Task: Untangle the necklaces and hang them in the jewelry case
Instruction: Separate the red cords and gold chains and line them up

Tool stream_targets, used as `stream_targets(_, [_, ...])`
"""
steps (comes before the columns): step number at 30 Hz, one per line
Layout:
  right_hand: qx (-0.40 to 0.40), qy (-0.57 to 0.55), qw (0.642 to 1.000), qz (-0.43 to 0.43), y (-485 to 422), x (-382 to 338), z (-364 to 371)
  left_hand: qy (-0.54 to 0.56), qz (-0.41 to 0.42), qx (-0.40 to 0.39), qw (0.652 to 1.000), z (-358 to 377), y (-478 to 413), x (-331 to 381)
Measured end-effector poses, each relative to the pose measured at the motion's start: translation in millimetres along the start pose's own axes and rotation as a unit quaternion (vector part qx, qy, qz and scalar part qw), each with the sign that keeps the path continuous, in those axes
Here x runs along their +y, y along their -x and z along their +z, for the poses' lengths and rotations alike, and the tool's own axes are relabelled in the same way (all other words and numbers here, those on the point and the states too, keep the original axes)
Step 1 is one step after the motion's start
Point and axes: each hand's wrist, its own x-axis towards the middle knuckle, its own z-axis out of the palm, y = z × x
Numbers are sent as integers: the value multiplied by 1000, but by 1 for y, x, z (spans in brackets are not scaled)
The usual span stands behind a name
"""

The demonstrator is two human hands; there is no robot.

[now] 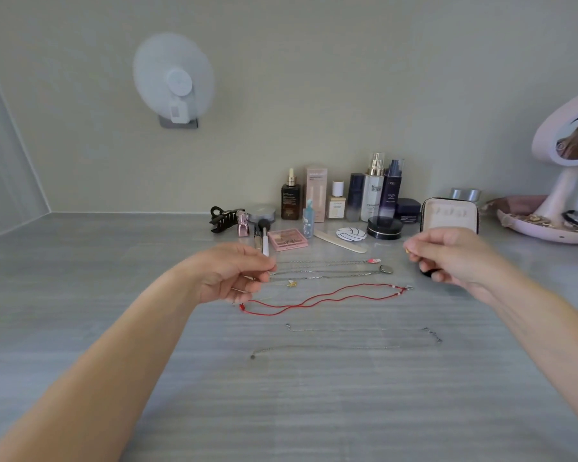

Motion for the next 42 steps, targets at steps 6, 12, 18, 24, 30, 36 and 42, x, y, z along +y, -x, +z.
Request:
stream_targets(6, [-7, 36, 999, -2, 7, 21, 11, -109, -51, -18, 993, -1, -2, -5])
stream_targets(12, [-12, 43, 999, -10, 7, 23, 10, -143, -52, -2, 988, -4, -5, -6])
stream_targets(18, [-16, 70, 997, -16, 10, 26, 9, -197, -63, 8, 978, -6, -4, -7])
stream_targets(24, [-12, 94, 995, -14, 10, 33, 7, -268, -68, 31, 960, 1, -5, -9])
stream_targets(30, [-19, 143, 990, -8, 5, 44, 6, -342, -58, 32, 937, 14, -5, -11])
stream_targets(36, [-24, 193, 981, -20, -2, 54, 10, -390, -56, 40, 918, 19, -4, -11])
stream_targets(42, [-9, 243, 969, -41, -4, 58, 11, -420, -55, 57, 904, 20, -4, -12])
